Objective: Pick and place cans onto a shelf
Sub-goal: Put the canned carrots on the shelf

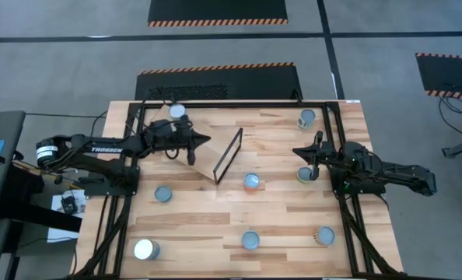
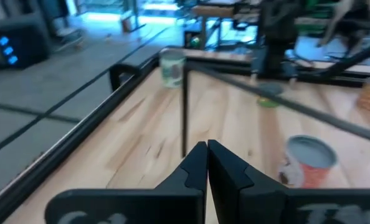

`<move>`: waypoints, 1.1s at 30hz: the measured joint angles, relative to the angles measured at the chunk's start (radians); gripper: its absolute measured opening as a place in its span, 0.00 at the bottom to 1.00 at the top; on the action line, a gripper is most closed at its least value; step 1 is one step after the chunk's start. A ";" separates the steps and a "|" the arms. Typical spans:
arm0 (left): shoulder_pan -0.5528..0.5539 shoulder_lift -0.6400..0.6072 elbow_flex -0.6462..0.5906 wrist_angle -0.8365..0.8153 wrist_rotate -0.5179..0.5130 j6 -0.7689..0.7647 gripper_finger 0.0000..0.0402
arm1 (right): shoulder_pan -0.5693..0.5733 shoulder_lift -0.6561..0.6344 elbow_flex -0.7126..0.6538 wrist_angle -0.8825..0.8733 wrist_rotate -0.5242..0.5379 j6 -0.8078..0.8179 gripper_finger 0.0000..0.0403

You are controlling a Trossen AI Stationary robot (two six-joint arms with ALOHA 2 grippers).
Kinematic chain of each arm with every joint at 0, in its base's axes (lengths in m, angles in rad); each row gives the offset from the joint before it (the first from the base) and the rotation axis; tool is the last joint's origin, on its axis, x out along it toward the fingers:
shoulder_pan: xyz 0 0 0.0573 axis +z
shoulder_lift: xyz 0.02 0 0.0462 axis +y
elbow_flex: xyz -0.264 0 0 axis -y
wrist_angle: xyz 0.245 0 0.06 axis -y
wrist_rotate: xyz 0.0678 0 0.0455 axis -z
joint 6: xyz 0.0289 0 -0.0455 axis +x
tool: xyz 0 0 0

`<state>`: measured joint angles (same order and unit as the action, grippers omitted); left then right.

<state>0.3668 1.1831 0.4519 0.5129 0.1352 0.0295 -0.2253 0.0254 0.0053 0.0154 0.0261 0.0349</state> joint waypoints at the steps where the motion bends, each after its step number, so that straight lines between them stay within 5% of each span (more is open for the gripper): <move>1: 0.000 0.000 0.000 0.009 0.025 0.016 0.00 | 0.000 0.000 0.000 0.000 0.000 0.000 0.04; 6: 0.000 0.000 0.000 0.038 0.129 0.064 0.00 | 0.000 0.000 0.000 0.000 0.000 0.000 0.04; 33: 0.000 0.000 -0.001 0.084 0.117 0.048 0.00 | 0.000 0.000 0.000 0.000 0.000 0.000 0.04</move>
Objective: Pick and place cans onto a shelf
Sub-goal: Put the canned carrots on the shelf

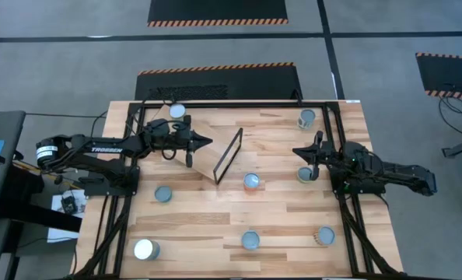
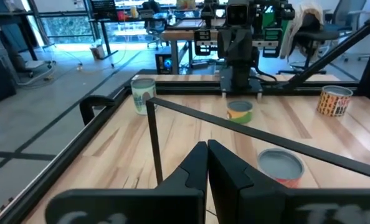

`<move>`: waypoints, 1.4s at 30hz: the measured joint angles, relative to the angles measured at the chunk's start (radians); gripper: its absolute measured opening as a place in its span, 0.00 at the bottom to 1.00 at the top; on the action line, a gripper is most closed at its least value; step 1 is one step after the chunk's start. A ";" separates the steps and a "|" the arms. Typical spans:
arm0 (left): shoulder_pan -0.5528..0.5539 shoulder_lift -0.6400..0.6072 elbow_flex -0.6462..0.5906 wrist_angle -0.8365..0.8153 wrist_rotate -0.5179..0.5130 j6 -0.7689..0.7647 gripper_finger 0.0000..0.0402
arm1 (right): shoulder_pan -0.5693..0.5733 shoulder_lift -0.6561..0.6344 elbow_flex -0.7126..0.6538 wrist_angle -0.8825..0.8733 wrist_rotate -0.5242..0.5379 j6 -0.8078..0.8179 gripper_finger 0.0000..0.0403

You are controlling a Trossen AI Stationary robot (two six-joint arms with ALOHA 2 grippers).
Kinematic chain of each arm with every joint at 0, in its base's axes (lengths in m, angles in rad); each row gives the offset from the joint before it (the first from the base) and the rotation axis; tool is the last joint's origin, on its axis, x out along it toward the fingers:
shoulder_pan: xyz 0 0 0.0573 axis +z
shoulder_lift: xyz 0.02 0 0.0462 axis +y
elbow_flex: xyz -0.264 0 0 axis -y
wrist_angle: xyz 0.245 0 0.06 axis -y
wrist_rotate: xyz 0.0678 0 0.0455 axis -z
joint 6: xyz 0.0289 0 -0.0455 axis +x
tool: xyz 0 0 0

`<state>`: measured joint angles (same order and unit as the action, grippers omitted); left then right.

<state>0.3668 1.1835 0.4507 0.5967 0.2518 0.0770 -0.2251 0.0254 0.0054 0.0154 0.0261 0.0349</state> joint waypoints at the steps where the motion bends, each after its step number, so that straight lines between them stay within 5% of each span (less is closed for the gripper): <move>1: 0.000 0.000 -0.008 0.021 0.000 -0.002 0.00 | 0.000 0.000 0.000 0.000 0.000 0.000 0.04; 9: 0.036 0.000 -0.160 0.298 -0.002 -0.036 0.00 | 0.000 0.000 0.000 0.000 0.000 0.000 0.04; 22: 0.073 0.000 -0.165 0.306 -0.003 0.044 0.00 | 0.003 0.000 0.000 0.046 0.003 -0.013 0.04; 32: 0.135 0.000 -0.136 0.405 0.060 0.079 0.00 | -0.010 0.003 0.000 0.359 0.018 -0.054 0.04; 38: 0.135 0.000 -0.116 0.401 0.072 0.040 0.00 | -0.046 0.064 0.076 0.376 0.225 -0.065 0.02; 42: 0.131 0.000 -0.115 0.390 0.086 0.009 0.00 | -0.081 0.186 0.173 0.220 0.358 0.016 0.01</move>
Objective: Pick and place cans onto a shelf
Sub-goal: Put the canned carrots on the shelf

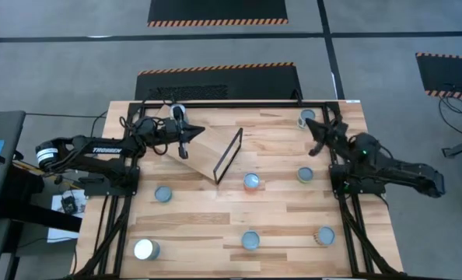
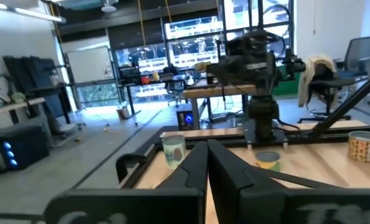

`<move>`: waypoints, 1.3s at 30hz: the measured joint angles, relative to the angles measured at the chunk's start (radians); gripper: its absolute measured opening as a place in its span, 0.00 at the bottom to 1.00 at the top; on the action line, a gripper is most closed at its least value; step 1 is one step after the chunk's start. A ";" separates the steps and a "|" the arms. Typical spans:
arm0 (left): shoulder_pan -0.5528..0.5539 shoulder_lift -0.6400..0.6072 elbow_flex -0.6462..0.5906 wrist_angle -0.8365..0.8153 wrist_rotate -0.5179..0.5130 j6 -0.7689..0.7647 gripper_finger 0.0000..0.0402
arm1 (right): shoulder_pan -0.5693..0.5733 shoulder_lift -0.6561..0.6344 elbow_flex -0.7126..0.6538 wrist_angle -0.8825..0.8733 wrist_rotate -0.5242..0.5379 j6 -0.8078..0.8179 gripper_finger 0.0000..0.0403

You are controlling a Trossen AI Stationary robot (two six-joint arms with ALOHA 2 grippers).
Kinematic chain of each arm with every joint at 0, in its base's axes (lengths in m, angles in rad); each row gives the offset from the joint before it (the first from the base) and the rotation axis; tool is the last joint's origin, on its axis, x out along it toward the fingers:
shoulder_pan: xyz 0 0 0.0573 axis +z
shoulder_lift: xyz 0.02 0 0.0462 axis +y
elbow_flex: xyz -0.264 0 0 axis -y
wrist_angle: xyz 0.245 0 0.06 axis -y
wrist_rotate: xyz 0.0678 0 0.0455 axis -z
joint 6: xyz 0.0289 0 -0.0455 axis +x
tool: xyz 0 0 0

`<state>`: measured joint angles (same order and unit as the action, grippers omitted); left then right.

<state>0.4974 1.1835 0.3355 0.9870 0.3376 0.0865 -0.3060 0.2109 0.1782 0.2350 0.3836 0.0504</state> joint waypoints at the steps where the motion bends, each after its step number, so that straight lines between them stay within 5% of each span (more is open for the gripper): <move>1: -0.001 0.000 0.000 -0.003 0.001 -0.006 0.00 | -0.008 0.041 0.032 -0.037 0.026 0.031 0.01; 7: -0.004 0.000 0.000 -0.003 0.000 -0.008 0.00 | -0.089 0.332 0.228 -0.340 0.160 0.204 0.02; 19: -0.004 0.000 0.000 0.015 0.000 0.034 0.00 | -0.318 0.815 0.464 -0.600 0.110 0.368 0.13; 39: -0.004 0.000 0.000 0.017 0.000 0.047 0.00 | -0.551 1.179 0.598 -0.681 0.063 0.360 0.42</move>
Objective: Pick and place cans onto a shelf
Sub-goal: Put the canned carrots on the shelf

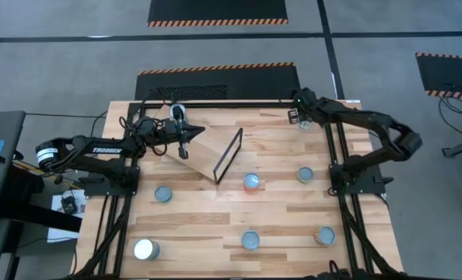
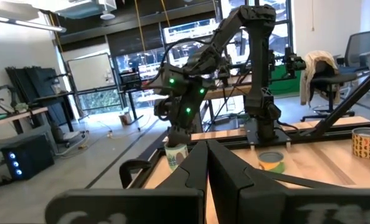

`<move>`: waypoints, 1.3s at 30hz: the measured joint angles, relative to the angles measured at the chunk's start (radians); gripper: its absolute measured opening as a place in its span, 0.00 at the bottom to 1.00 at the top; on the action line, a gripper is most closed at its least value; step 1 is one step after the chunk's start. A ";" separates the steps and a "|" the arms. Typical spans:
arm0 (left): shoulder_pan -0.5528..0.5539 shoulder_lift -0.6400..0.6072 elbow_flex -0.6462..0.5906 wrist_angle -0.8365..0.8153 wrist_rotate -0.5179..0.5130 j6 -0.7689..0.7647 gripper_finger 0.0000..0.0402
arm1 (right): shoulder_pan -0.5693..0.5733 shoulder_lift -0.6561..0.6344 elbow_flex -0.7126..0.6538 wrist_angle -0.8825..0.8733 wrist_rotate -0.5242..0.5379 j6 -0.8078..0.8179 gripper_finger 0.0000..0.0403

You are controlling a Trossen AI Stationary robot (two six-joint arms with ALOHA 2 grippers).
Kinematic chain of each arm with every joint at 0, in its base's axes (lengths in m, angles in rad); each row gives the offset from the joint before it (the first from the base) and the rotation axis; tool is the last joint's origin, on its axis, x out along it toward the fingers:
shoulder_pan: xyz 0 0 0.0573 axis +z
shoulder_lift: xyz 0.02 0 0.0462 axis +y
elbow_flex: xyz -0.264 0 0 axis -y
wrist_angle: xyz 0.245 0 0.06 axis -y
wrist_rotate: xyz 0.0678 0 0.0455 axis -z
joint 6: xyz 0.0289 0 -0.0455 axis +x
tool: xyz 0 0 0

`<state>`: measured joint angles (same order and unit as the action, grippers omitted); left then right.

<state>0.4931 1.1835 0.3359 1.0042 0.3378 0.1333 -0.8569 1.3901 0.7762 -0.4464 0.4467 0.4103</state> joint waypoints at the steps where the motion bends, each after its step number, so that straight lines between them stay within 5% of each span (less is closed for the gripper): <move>1: 0.000 0.000 0.000 0.000 0.000 0.000 0.00 | -0.001 0.007 0.002 0.002 0.000 0.000 0.42; 15: 0.000 0.000 0.000 -0.004 0.000 -0.003 0.00 | -0.001 -0.056 -0.002 -0.015 -0.006 -0.004 0.40; 23: 0.000 0.000 0.000 -0.004 0.000 -0.003 0.00 | 0.005 -0.105 -0.002 -0.059 -0.169 -0.003 0.47; 30: 0.000 0.000 0.000 -0.007 0.000 -0.006 0.00 | 0.024 -0.034 -0.001 -0.044 -0.147 -0.042 0.53; 34: 0.000 0.000 0.000 -0.011 0.000 -0.005 0.00 | 0.024 0.006 0.003 -0.024 -0.109 -0.052 0.47; 39: 0.000 0.000 0.000 -0.011 0.000 0.001 0.00 | 0.025 0.018 0.004 -0.004 -0.110 -0.090 0.26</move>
<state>0.4933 1.1835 0.3359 0.9932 0.3374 0.1343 -0.8316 1.4082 0.7798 -0.4501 0.3363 0.3201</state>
